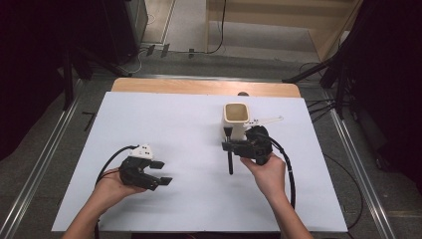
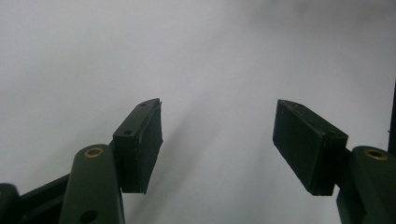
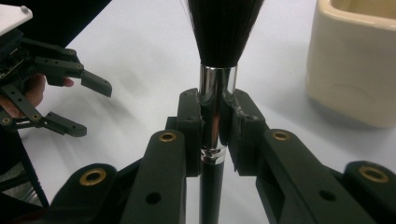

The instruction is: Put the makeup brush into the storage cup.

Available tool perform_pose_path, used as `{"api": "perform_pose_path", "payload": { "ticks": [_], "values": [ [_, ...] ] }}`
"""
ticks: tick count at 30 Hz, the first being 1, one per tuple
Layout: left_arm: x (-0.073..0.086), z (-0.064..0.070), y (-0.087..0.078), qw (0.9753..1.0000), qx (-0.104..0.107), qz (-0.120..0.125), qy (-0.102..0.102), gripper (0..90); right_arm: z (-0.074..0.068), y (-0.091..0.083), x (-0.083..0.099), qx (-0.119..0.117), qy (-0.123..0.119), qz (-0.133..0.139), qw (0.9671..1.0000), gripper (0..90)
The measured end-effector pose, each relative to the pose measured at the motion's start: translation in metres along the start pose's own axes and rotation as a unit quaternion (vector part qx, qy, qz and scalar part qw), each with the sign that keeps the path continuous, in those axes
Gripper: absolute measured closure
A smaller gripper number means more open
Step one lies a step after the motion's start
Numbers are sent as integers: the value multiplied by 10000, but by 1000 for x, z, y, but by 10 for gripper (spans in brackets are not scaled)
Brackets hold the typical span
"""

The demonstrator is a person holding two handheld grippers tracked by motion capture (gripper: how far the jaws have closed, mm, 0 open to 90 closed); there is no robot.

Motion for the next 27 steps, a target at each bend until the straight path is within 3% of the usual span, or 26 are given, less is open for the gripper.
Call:
{"api": "perform_pose_path", "payload": {
  "ticks": [10,17,27],
  "values": [
    [1,-1,0,10000,-9,-61,-52,334,0,-4,-11,74,0,158,9998,781],
    [1,-2,0,10000,-28,-55,-57,334,2,-7,-28,198,-142,212,9995,781],
    [0,-3,0,9999,-57,-19,-121,333,7,-9,-47,327,-123,313,9989,782]
  ]
}}
Point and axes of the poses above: each handheld gripper's, and its own axes: y roughly forward along the jaws, x roughly out of its underside, z roughly to its right, the point moved 3 cm from there along y, roughly forward along the jaws, and after that the axes turned 11 degrees about z, right-handed, at the moved point
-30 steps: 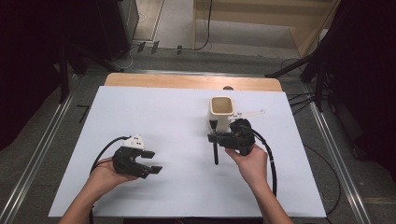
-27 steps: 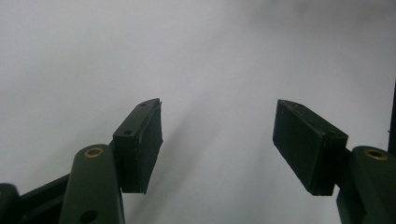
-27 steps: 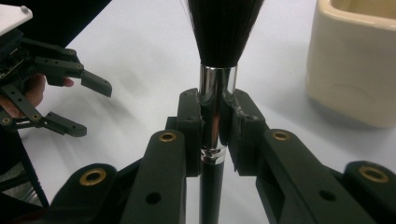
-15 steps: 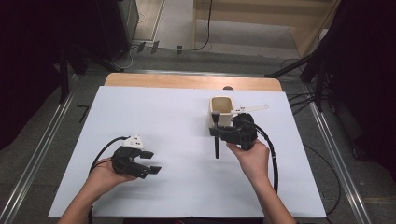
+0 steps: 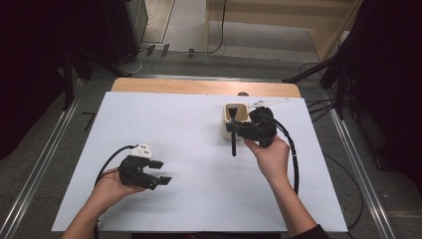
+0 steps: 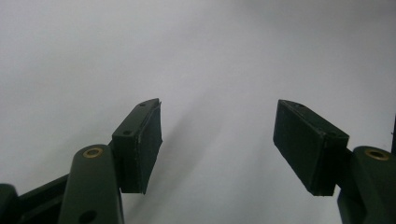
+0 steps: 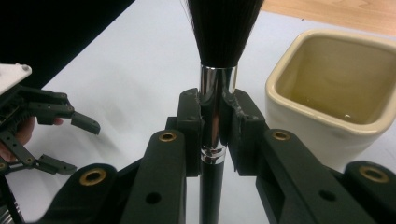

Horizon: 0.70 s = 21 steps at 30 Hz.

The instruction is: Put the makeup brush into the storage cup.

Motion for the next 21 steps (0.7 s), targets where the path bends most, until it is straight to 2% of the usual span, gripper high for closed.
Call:
{"api": "perform_pose_path", "payload": {
  "ticks": [4,12,21],
  "values": [
    [0,0,0,10000,0,-12,0,334,1,-1,-4,24,8,70,10000,782],
    [0,0,-1,10000,67,-17,-70,333,3,1,-12,143,-54,36,9999,782],
    [0,0,-1,10000,70,-25,-41,333,7,-1,-31,209,-58,107,9997,782]
  ]
}}
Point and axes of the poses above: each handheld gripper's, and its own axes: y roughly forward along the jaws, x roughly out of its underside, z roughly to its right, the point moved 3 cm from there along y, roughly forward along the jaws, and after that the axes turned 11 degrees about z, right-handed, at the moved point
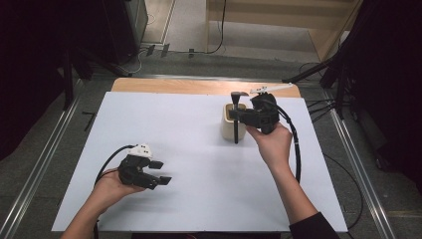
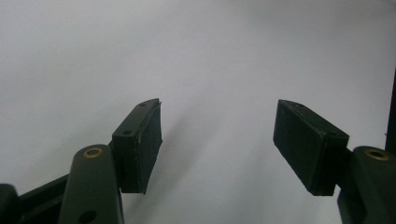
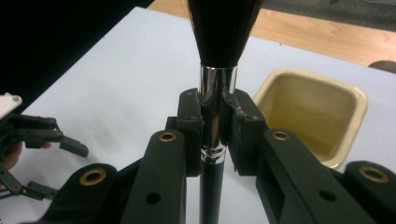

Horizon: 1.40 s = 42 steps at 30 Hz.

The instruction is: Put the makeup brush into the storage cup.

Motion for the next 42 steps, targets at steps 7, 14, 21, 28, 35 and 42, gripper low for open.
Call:
{"api": "perform_pose_path", "payload": {
  "ticks": [7,14,21,28,35,42],
  "values": [
    [0,1,1,10000,0,10,-10,333,4,-3,-15,98,-12,94,9999,782],
    [0,0,1,10000,4,20,-22,333,10,0,-31,236,21,191,9995,782],
    [0,1,0,10000,15,40,-21,334,13,6,-43,343,1,221,9992,782],
    [0,1,0,10000,36,26,-3,333,23,11,-52,411,-5,335,9986,782],
    [0,0,0,10000,37,42,-44,333,28,17,-57,562,-110,411,9975,782],
    [0,1,1,10000,63,29,-16,333,31,26,-57,687,-173,528,9961,782]
  ]
}}
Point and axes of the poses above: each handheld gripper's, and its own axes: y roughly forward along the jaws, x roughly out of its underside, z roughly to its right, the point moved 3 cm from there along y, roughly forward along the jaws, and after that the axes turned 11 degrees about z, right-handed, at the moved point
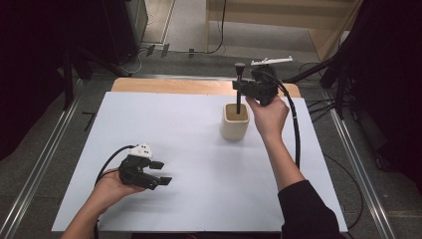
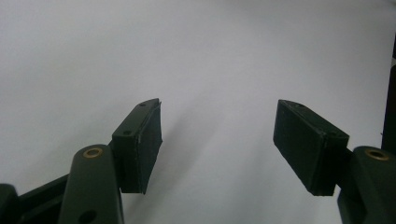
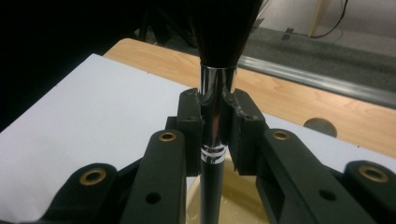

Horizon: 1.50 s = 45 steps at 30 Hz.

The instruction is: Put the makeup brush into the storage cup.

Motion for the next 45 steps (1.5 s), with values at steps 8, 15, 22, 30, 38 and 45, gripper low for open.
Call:
{"api": "perform_pose_path", "payload": {
  "ticks": [8,15,22,30,38,45],
  "values": [
    [0,-1,0,10000,8,30,-34,327,2,8,3,71,-71,87,9999,781],
    [0,-1,-1,10000,0,41,-32,328,5,11,5,126,-78,206,9997,781],
    [0,-1,-1,10000,-5,43,-40,328,12,15,16,206,67,292,9993,781],
    [0,-3,0,10000,-10,14,-92,327,15,19,25,210,100,307,9993,781],
    [0,-4,-1,9999,-6,24,-124,327,16,25,36,209,120,222,9995,781],
    [0,-4,-2,9999,4,53,-131,328,19,27,47,229,177,139,9995,781]
  ]
}}
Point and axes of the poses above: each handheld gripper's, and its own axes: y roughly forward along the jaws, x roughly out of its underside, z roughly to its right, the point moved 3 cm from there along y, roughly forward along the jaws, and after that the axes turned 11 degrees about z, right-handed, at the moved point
